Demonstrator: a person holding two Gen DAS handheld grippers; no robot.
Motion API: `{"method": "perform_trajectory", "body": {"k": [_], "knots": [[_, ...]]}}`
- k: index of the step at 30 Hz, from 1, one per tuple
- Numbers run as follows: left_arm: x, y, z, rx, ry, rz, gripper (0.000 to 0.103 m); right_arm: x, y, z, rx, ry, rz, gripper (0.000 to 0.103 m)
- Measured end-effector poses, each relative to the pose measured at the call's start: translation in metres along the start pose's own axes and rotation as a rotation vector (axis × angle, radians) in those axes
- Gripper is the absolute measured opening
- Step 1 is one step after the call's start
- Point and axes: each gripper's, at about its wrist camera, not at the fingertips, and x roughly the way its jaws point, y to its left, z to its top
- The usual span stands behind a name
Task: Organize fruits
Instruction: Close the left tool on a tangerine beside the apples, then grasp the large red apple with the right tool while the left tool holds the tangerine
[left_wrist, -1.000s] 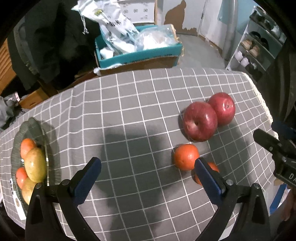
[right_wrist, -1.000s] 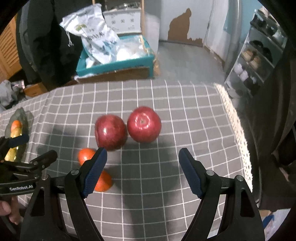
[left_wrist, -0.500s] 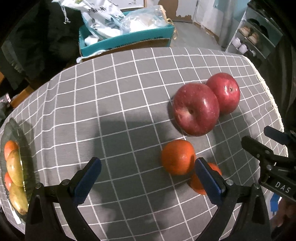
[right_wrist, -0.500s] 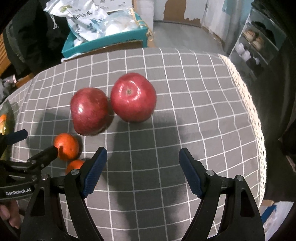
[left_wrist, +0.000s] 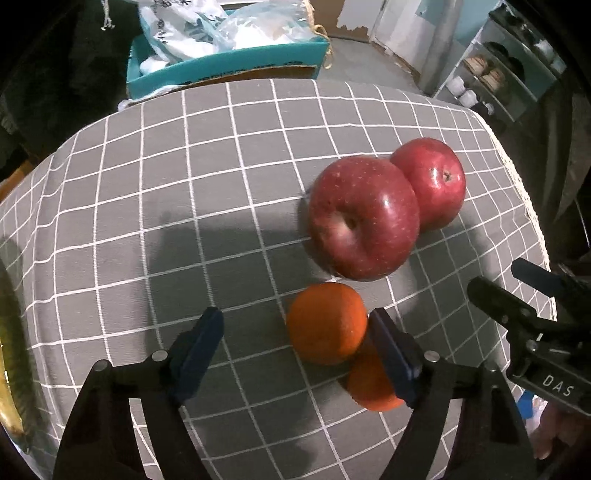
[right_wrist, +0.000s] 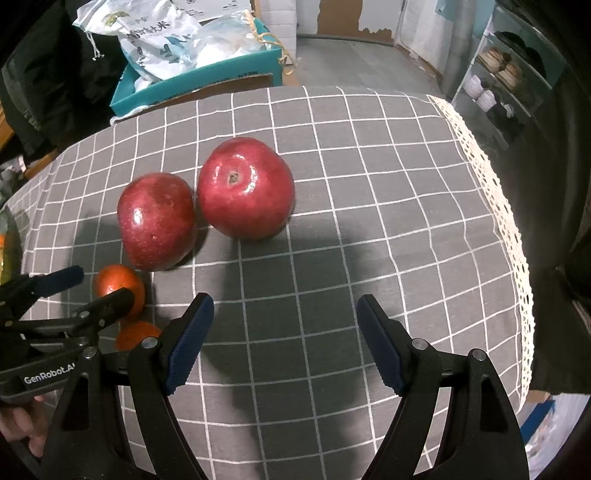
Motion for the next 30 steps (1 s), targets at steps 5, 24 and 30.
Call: {"method": "perform_trajectory", "body": {"k": [5,24,30], "knots": [[0.002,-0.007,-0.001,0.013,0.014,-0.038,0.069,0.0,-0.001,0.001,0.005,0.0,0.001,0.079],[-0.025,0.038,0.01,-0.062,-0.059,0.016,0.044,-0.001,0.037,0.017,-0.052,-0.045,0.14,0.079],[-0.038,0.069,0.014,-0.106,-0.096,0.059,0.044,0.004,0.056,0.031,-0.081,-0.052,0.183,0.079]]}}
